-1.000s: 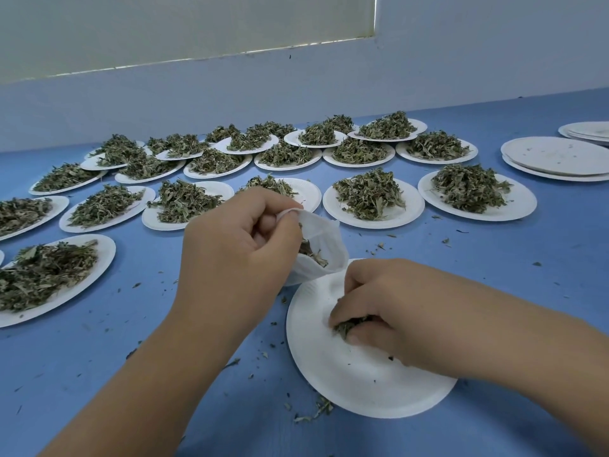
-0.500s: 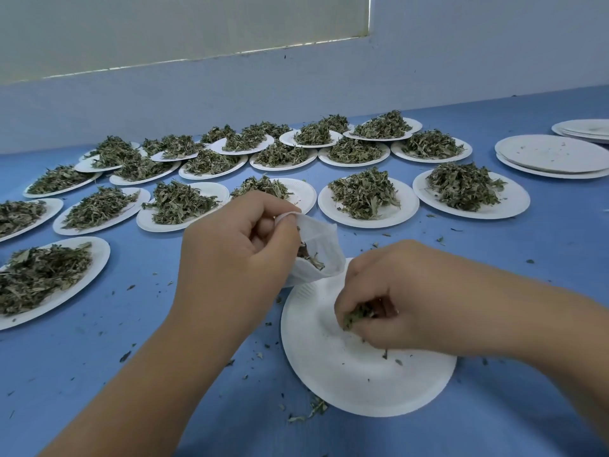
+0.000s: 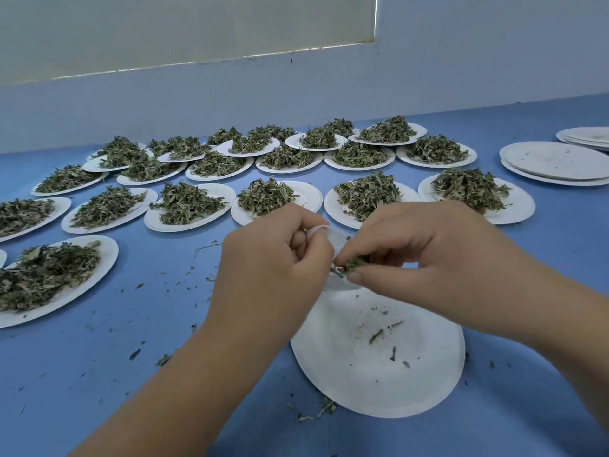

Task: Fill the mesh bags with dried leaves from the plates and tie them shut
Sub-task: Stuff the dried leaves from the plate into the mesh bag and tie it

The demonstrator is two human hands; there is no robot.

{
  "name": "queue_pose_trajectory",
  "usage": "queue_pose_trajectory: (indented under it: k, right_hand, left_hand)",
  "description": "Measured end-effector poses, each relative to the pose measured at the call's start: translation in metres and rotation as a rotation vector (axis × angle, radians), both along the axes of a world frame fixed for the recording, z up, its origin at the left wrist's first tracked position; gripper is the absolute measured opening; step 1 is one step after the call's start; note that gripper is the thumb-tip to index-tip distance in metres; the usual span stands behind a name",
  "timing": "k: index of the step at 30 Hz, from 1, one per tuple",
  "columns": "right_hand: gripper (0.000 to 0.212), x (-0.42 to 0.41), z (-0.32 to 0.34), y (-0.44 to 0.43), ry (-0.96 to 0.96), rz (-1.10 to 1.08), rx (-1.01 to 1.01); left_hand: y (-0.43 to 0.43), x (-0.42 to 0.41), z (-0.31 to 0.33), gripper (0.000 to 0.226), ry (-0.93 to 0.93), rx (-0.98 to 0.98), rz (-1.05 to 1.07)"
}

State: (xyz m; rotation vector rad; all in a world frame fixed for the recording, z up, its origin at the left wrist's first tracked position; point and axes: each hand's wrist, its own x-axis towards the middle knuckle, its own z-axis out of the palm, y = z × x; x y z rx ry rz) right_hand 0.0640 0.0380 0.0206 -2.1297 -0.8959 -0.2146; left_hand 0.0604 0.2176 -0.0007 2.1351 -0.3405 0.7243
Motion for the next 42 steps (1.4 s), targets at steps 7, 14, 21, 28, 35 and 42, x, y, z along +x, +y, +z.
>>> queue_pose_trajectory:
  k: [7, 14, 21, 28, 35, 42]
  right_hand:
    - [0.014, -0.002, -0.008, 0.011, -0.219, -0.165, -0.159]
    - [0.029, -0.006, -0.012, 0.016, -0.082, -0.298, -0.075]
    - [0.015, -0.005, -0.01, 0.017, -0.274, -0.252, -0.208]
    - [0.009, -0.001, -0.01, 0.013, -0.248, -0.163, -0.049]
    - [0.027, 0.007, -0.01, 0.022, 0.121, -0.286, 0.138]
    - [0.002, 0.023, 0.007, 0.045, 0.327, -0.188, 0.038]
  left_hand:
    - [-0.002, 0.0, -0.001, 0.012, 0.027, -0.017, -0.021]
    - [-0.005, -0.001, -0.002, 0.013, 0.061, -0.049, -0.043]
    - [-0.005, -0.001, 0.0, 0.019, 0.116, -0.121, -0.078]
    - [-0.001, 0.001, 0.002, 0.016, 0.12, -0.161, -0.069]
    - [0.003, -0.001, 0.004, 0.021, 0.128, -0.211, -0.075]
    - [0.006, 0.0, 0.005, 0.02, 0.116, -0.23, -0.109]
